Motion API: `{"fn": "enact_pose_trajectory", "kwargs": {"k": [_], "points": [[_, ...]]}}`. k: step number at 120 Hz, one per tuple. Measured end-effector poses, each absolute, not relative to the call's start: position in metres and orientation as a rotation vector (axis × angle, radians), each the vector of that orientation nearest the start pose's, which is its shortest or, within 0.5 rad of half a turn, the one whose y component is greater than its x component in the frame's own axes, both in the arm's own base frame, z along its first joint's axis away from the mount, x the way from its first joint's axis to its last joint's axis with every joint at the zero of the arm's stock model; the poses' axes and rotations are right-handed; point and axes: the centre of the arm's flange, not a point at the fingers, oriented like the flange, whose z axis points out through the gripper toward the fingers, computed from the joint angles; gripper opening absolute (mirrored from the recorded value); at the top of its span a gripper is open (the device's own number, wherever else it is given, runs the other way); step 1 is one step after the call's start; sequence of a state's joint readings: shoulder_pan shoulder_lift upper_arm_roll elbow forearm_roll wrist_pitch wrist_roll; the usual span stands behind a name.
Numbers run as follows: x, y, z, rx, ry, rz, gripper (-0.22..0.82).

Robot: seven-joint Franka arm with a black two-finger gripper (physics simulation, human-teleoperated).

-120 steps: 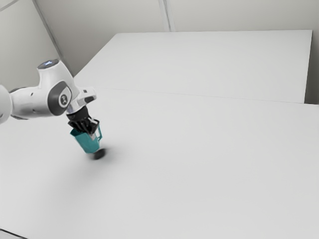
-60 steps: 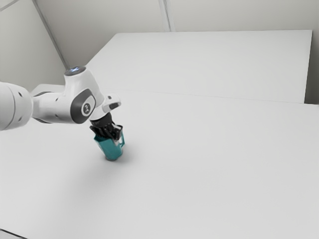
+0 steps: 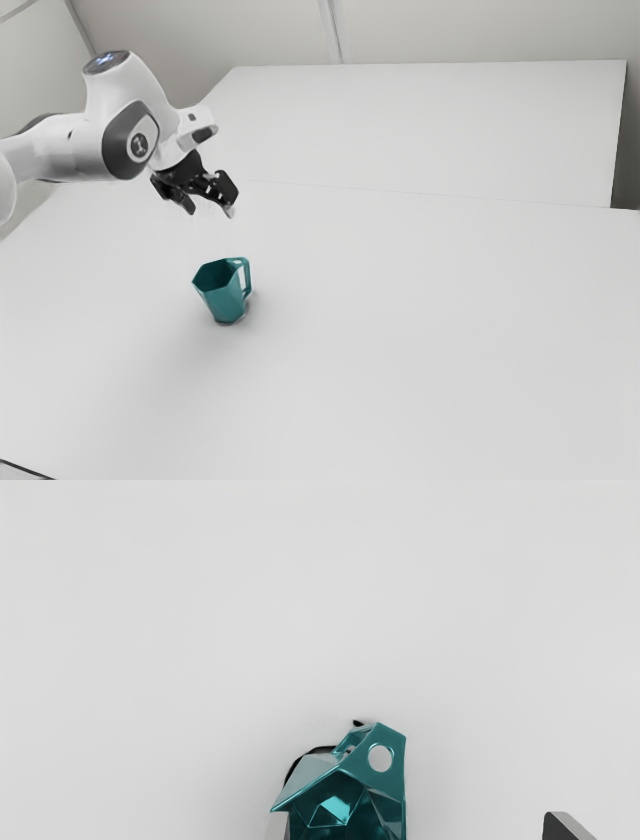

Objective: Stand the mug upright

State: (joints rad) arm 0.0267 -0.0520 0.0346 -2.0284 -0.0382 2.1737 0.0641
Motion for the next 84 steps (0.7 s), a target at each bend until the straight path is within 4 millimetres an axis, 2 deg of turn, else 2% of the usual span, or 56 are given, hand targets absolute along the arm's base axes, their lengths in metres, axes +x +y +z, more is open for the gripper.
{"fn": "enact_pose_trajectory", "kwargs": {"k": [25, 36, 45, 62, 84], "points": [[0.609, 0.033, 0.556, -3.147, -0.003, -0.307, 0.58], [0.619, 0.038, 0.586, -3.143, -0.002, -0.308, 0.59], [0.62, 0.038, 0.608, -3.143, 0.011, -0.304, 0.6], [0.612, 0.034, 0.617, -3.153, 0.039, -0.229, 0.6], [0.607, 0.037, 0.616, -3.162, 0.063, -0.165, 0.6]]}}
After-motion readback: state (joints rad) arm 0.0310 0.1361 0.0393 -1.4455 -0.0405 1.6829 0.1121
